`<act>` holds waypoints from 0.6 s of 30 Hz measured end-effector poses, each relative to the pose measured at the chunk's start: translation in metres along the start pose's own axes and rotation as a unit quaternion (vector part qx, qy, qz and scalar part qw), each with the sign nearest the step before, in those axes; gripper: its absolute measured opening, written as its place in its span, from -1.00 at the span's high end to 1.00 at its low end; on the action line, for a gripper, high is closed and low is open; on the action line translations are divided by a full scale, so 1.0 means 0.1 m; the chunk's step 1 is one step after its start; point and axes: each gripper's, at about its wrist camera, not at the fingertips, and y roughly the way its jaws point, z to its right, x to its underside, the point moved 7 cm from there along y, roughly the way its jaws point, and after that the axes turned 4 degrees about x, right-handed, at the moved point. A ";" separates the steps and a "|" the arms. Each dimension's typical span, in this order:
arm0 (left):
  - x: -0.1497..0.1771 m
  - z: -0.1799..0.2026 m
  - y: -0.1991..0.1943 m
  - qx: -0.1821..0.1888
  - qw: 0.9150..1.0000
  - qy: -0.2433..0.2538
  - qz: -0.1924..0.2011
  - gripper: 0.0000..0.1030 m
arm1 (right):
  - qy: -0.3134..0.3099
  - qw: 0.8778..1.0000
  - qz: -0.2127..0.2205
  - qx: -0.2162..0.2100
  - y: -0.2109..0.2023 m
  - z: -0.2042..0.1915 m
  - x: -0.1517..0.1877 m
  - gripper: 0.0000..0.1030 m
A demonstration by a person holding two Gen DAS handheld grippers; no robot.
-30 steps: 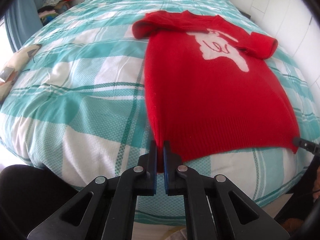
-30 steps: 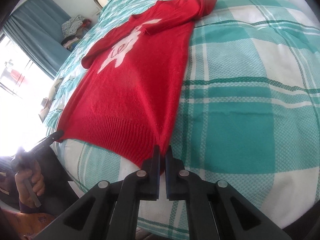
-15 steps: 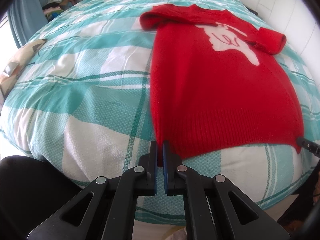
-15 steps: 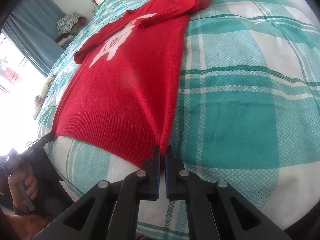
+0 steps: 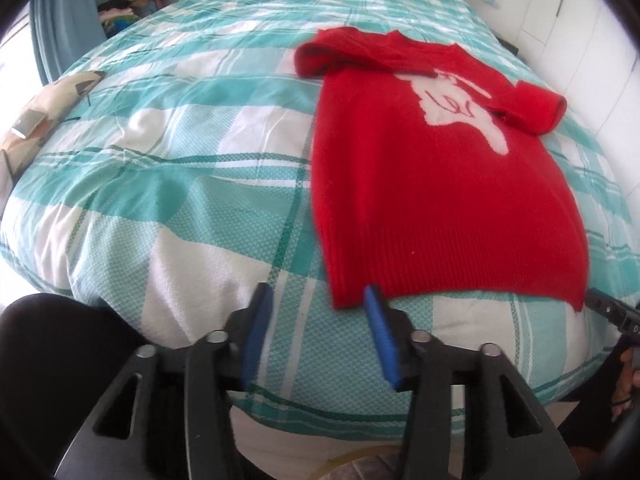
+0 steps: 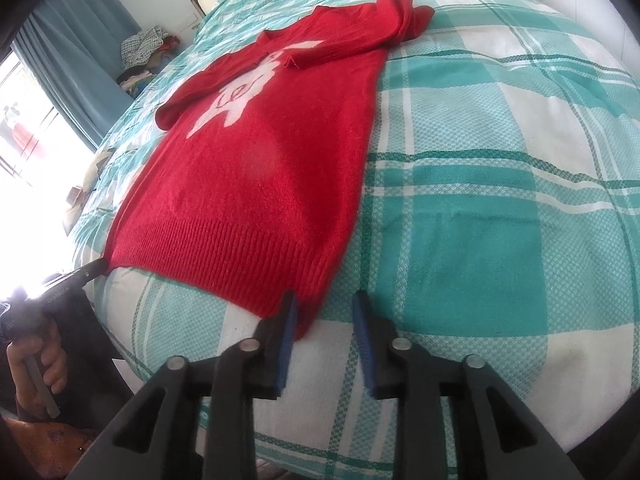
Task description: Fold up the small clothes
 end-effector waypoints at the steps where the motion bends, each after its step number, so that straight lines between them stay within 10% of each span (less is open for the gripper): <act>1: -0.03 -0.02 -0.09 0.002 1.000 -0.005 0.012 -0.28 | -0.003 1.000 0.002 0.008 -0.05 0.03 0.00 0.09; 10: -1.08 0.00 -0.50 0.033 0.991 -0.019 0.125 -0.83 | -0.119 0.973 0.131 0.151 -0.83 0.25 -1.17 -0.08; 15: -1.39 0.10 0.05 0.054 0.986 -0.036 0.153 -0.84 | -0.226 0.958 0.116 0.130 -0.27 -0.22 -1.88 -0.15; 18: -1.30 0.07 0.36 0.039 0.994 -0.040 0.093 -0.79 | -0.306 0.940 0.092 0.118 0.30 -0.60 -2.02 -0.15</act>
